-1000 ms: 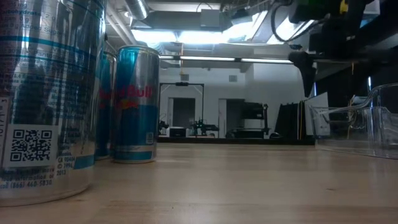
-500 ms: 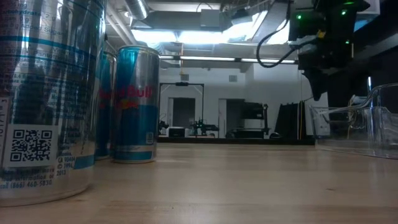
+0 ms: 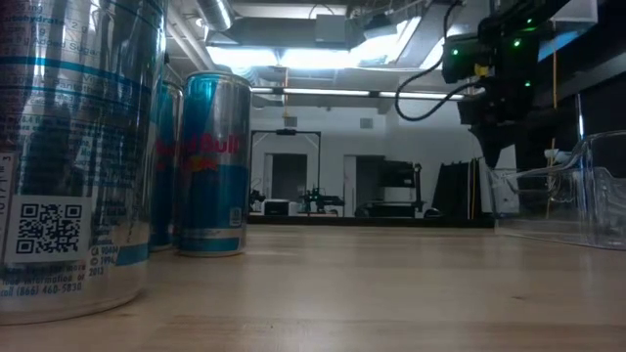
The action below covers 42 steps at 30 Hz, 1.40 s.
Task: Sort soda cans
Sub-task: Move the transparent bin from the middle right to the top right on the table
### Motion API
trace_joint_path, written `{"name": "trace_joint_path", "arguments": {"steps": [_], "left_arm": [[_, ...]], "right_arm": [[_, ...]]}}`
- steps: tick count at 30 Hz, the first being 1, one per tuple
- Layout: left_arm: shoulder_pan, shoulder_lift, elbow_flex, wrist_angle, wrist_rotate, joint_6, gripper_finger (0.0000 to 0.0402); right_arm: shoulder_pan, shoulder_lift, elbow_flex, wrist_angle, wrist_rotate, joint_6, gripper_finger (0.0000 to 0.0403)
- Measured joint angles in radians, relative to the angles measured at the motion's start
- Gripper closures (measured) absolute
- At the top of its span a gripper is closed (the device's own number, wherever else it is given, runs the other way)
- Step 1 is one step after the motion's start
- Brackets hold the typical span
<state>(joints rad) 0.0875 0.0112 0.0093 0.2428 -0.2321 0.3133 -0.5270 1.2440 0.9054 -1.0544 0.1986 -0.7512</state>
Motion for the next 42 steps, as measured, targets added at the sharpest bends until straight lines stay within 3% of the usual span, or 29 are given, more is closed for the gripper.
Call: {"name": "trace_joint_path", "arguments": {"steps": [5,22,33,42], "left_arm": [[0.0,0.0,0.0,0.0,0.0,-0.002,0.0391],[0.0,0.0,0.0,0.0,0.0,0.016,0.0391],[0.0,0.0,0.0,0.0,0.0,0.027,0.0391],[0.0,0.0,0.0,0.0,0.0,0.027,0.0391]], "right_arm": [[0.001,0.038,0.0,0.052,-0.039,-0.035,0.0166],[0.002,0.086,0.001,0.075,0.04,-0.112,0.0387],[-0.004,0.088,0.123,0.127,0.118,-0.195,0.0371],[-0.167,0.121,0.203,0.194,0.124,-0.341,0.0392]]}}
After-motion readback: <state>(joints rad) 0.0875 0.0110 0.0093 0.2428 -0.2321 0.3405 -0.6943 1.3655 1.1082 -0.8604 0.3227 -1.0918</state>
